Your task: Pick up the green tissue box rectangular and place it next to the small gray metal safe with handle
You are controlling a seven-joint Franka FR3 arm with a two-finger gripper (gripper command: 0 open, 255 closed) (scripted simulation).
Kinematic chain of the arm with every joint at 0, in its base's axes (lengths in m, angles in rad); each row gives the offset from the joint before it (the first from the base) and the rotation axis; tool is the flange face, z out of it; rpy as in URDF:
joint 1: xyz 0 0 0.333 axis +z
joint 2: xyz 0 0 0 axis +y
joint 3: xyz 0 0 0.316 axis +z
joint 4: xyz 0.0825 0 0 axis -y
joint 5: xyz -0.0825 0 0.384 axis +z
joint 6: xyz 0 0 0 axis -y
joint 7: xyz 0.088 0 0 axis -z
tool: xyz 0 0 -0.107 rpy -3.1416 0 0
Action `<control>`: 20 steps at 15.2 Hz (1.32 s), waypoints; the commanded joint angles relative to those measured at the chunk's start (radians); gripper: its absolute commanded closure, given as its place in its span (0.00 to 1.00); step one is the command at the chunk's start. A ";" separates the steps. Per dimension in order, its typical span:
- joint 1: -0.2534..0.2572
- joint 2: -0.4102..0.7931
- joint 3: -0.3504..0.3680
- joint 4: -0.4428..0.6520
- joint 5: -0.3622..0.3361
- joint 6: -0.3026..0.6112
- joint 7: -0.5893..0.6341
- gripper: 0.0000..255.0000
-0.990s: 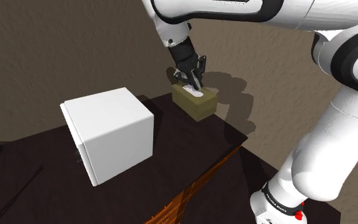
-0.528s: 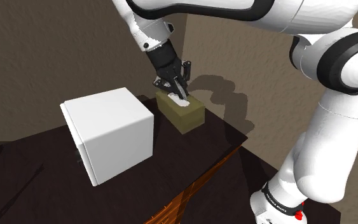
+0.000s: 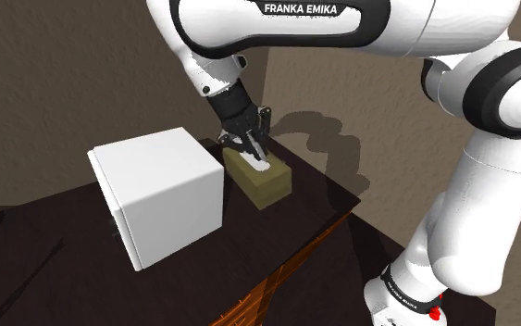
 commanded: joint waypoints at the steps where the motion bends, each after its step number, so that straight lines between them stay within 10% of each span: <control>1: -0.002 -0.009 0.000 -0.040 0.005 0.032 0.004 1.00; 20: -0.011 0.007 -0.005 -0.276 0.004 0.281 0.028 1.00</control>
